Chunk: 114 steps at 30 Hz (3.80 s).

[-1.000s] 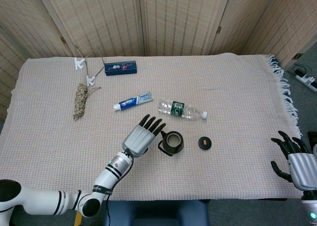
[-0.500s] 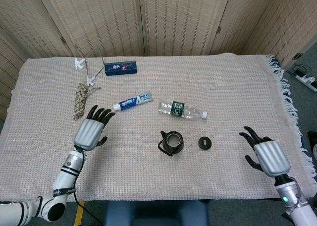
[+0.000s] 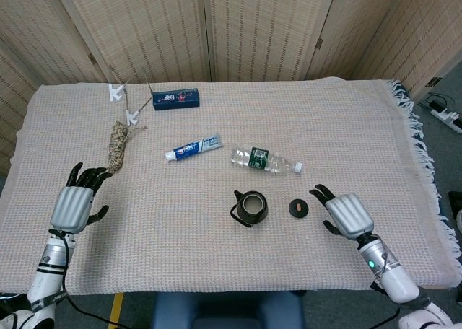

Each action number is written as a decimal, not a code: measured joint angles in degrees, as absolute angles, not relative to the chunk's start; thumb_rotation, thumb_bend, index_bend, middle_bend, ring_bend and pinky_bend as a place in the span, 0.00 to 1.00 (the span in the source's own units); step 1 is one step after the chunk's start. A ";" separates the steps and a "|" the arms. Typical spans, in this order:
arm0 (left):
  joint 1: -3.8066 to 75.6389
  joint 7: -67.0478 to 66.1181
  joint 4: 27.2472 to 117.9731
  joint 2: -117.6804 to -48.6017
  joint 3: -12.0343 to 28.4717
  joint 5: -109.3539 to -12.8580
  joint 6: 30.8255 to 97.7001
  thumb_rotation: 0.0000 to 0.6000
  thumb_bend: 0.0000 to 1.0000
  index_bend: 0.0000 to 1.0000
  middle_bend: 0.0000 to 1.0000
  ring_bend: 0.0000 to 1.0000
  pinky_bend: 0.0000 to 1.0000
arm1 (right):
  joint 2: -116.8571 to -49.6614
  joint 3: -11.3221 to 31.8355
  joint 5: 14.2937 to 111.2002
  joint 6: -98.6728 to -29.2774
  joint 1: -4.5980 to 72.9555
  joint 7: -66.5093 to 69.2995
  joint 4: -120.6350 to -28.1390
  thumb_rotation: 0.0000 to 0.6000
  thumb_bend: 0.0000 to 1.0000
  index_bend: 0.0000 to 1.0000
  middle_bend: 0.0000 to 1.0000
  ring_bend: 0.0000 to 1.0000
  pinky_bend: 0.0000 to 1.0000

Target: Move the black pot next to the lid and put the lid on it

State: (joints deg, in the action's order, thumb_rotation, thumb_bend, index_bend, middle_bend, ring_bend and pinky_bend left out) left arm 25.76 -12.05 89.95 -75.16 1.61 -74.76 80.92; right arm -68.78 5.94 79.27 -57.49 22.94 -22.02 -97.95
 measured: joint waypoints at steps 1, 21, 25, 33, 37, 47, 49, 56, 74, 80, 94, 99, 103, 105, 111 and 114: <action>25.38 -11.94 89.88 -74.95 1.45 -75.15 81.04 1.00 0.23 0.21 0.16 0.14 0.00 | -69.27 6.01 78.44 -56.68 23.51 -22.58 -97.50 1.00 0.33 0.17 0.19 0.74 0.70; 22.54 -11.05 90.59 -73.72 2.66 -78.67 79.77 1.00 0.23 0.18 0.16 0.14 0.00 | -80.58 4.87 69.53 -50.50 31.55 -31.49 -87.68 1.00 0.33 0.21 0.26 0.77 0.73; 22.15 -11.05 90.62 -73.71 3.05 -78.84 79.60 1.00 0.23 0.18 0.16 0.14 0.00 | -81.38 4.58 68.61 -50.32 32.21 -31.95 -86.78 1.00 0.33 0.24 0.28 0.77 0.74; 21.41 -10.88 90.33 -73.75 3.65 -79.13 79.24 1.00 0.23 0.18 0.16 0.14 0.00 | -82.60 4.14 66.93 -50.04 33.64 -32.71 -85.46 1.00 0.33 0.27 0.31 0.78 0.74; 21.15 -10.81 90.21 -73.78 3.88 -79.33 79.07 1.00 0.23 0.18 0.16 0.14 0.00 | -83.02 3.97 66.53 -50.13 34.18 -32.99 -85.25 1.00 0.33 0.31 0.35 0.79 0.75; 20.62 -10.84 89.91 -73.85 4.47 -79.48 78.52 1.00 0.23 0.18 0.16 0.14 0.00 | -82.02 4.32 67.01 -52.37 34.67 -32.76 -87.68 1.00 0.33 0.38 0.42 0.82 0.77; 20.54 -10.93 90.03 -73.69 4.66 -79.40 78.42 1.00 0.23 0.18 0.16 0.14 0.00 | -81.02 4.75 67.43 -52.98 34.87 -32.71 -89.55 1.00 0.33 0.38 0.42 0.82 0.77; 20.21 -11.45 90.71 -73.36 5.10 -79.39 78.40 1.00 0.23 0.18 0.16 0.14 0.00 | -75.70 8.29 68.17 -53.48 37.72 -32.01 -98.19 1.00 0.33 0.39 0.42 0.82 0.77; 19.31 -12.60 90.77 -73.43 5.49 -79.23 78.09 1.00 0.23 0.18 0.16 0.14 0.00 | -80.71 8.60 56.80 -45.85 49.55 -37.64 -96.06 1.00 0.33 0.38 0.37 0.82 0.77; 19.11 -12.37 90.76 -73.33 5.62 -79.30 78.02 1.00 0.23 0.18 0.16 0.14 0.00 | -80.23 7.47 56.25 -46.29 50.20 -37.41 -96.46 1.00 0.33 0.25 0.26 0.81 0.77; 18.83 -12.08 90.91 -73.14 6.10 -79.66 78.09 1.00 0.23 0.18 0.16 0.14 0.00 | -77.18 5.84 61.03 -50.04 48.81 -32.71 -99.35 1.00 0.33 0.17 0.25 0.81 0.77; 18.86 -12.25 90.92 -73.34 6.13 -79.57 77.78 1.00 0.23 0.18 0.16 0.14 0.00 | -75.34 4.57 63.59 -49.98 47.20 -27.94 -100.90 1.00 0.33 0.20 0.28 0.81 0.77; 18.79 -13.08 91.04 -73.47 5.88 -80.00 77.84 1.00 0.23 0.18 0.16 0.14 0.00 | -75.03 3.93 66.53 -49.26 46.62 -24.62 -100.93 1.00 0.33 0.20 0.29 0.81 0.77; 18.64 -13.03 91.16 -73.45 5.99 -79.93 78.09 1.00 0.23 0.18 0.16 0.14 0.00 | -75.02 3.68 67.40 -48.80 46.50 -23.65 -100.77 1.00 0.33 0.20 0.29 0.81 0.77; 18.43 -13.14 91.25 -73.37 5.86 -79.98 77.99 1.00 0.23 0.18 0.16 0.14 0.00 | -75.61 3.27 66.58 -47.47 46.81 -23.55 -99.07 1.00 0.33 0.20 0.30 0.81 0.77; 18.37 -13.11 91.19 -73.43 5.94 -79.92 77.99 1.00 0.23 0.18 0.16 0.14 0.00 | -76.18 3.12 65.86 -46.88 47.10 -23.86 -97.94 1.00 0.33 0.20 0.30 0.81 0.77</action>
State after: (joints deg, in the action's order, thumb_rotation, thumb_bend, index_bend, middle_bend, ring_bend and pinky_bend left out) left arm 18.37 -13.11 91.19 -73.43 5.94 -79.92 77.99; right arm -76.18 3.12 65.86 -46.88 47.10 -23.86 -97.94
